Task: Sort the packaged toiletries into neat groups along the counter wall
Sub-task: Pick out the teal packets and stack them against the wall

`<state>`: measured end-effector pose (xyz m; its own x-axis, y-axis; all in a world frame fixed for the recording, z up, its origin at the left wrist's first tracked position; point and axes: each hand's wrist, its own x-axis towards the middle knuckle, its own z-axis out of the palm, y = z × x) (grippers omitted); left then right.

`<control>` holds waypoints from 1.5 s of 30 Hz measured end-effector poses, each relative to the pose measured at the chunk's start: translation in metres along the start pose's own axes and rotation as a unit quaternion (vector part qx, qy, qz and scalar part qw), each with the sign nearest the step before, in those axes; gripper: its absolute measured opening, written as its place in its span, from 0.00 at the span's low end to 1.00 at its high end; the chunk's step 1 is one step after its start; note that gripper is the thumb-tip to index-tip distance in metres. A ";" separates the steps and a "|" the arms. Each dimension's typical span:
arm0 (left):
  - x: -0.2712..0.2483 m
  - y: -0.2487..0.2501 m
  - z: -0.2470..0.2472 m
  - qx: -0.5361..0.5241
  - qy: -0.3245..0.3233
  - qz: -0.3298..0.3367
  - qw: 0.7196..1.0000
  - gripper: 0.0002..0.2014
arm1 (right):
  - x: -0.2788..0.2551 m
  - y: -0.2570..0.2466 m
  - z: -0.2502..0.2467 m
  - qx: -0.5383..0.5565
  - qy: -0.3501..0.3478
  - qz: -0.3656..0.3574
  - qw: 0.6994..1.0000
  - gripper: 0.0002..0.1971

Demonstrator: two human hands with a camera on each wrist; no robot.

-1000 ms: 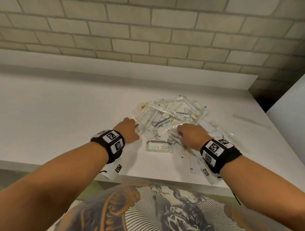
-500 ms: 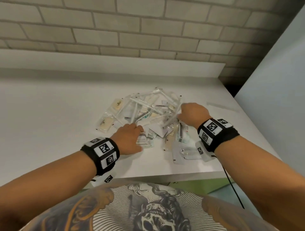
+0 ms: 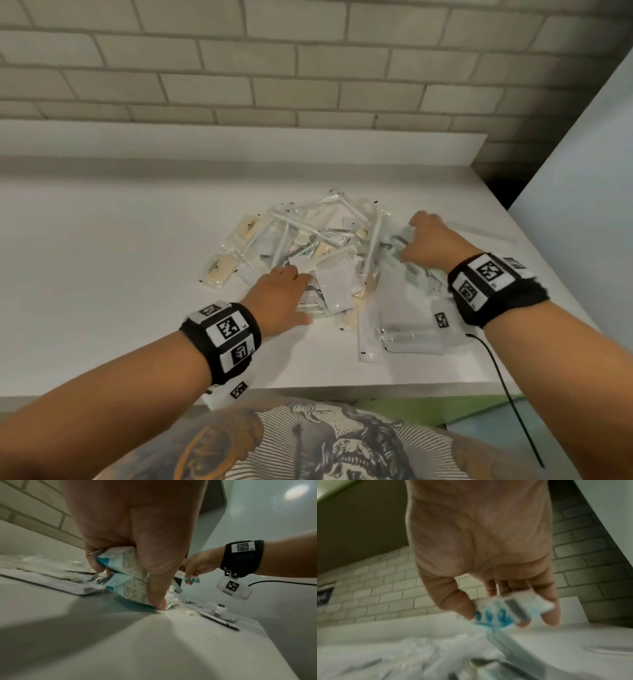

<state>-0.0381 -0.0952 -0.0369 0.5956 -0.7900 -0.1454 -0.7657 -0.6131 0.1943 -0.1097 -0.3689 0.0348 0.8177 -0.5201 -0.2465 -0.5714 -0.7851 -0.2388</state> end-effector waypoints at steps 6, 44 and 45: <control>0.018 0.025 -0.006 -0.009 0.015 -0.002 1.000 0.30 | -0.007 -0.038 -0.009 0.170 -0.058 -0.159 0.971 0.23; -0.026 -0.116 -0.051 -0.018 0.032 -0.023 0.999 0.28 | 0.022 -0.148 -0.020 -0.307 0.149 -0.241 0.909 0.16; -0.027 -0.128 -0.055 -0.020 0.038 -0.035 0.998 0.28 | 0.019 -0.158 -0.028 -0.301 0.167 -0.223 0.912 0.16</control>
<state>0.0576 0.0050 -0.0046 0.6647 -0.7421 -0.0861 -0.7126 -0.6644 0.2251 -0.0020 -0.2645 0.0939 0.9924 -0.0990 0.0732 -0.1181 -0.9337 0.3381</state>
